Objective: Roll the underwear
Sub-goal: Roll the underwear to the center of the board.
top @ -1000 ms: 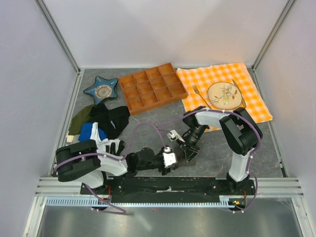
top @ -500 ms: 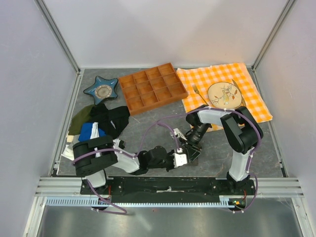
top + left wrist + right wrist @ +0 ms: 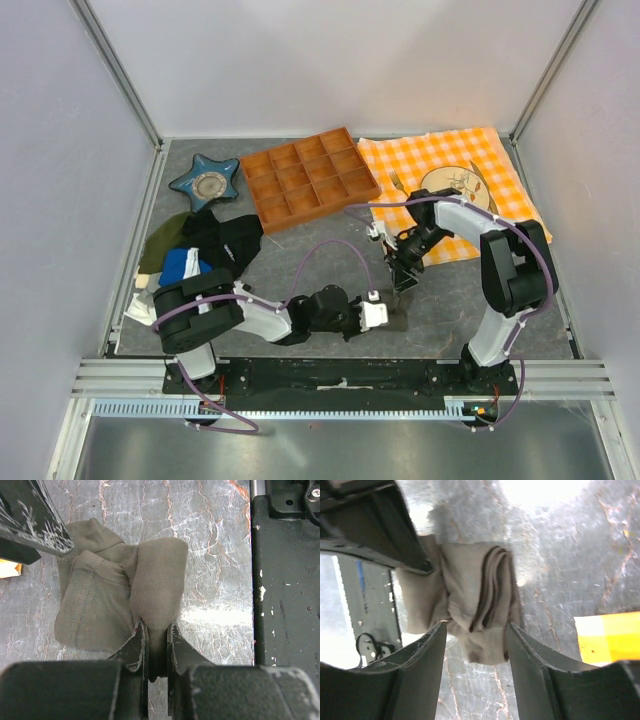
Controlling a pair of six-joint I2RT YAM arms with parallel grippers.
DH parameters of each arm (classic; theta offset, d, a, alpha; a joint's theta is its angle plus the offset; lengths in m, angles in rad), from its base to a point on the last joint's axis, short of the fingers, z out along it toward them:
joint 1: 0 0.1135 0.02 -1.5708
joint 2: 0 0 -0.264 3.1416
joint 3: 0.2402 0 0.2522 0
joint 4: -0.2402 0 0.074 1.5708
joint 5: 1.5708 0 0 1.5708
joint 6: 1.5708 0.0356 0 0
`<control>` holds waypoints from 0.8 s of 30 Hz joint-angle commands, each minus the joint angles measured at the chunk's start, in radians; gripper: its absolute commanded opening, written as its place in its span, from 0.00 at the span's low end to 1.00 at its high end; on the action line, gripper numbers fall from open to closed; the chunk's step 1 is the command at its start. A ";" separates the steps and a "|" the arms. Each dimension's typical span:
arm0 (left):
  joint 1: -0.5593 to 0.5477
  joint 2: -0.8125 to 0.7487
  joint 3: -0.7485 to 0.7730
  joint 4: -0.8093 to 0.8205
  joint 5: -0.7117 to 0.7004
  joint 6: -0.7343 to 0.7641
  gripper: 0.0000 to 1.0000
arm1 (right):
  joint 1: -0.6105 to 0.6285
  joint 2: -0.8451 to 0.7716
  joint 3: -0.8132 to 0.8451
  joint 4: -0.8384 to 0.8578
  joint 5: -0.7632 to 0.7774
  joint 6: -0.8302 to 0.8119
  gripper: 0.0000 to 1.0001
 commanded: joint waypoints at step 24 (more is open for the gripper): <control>0.187 0.082 0.181 -0.488 0.252 -0.225 0.02 | 0.213 0.233 0.112 0.208 0.103 0.226 0.18</control>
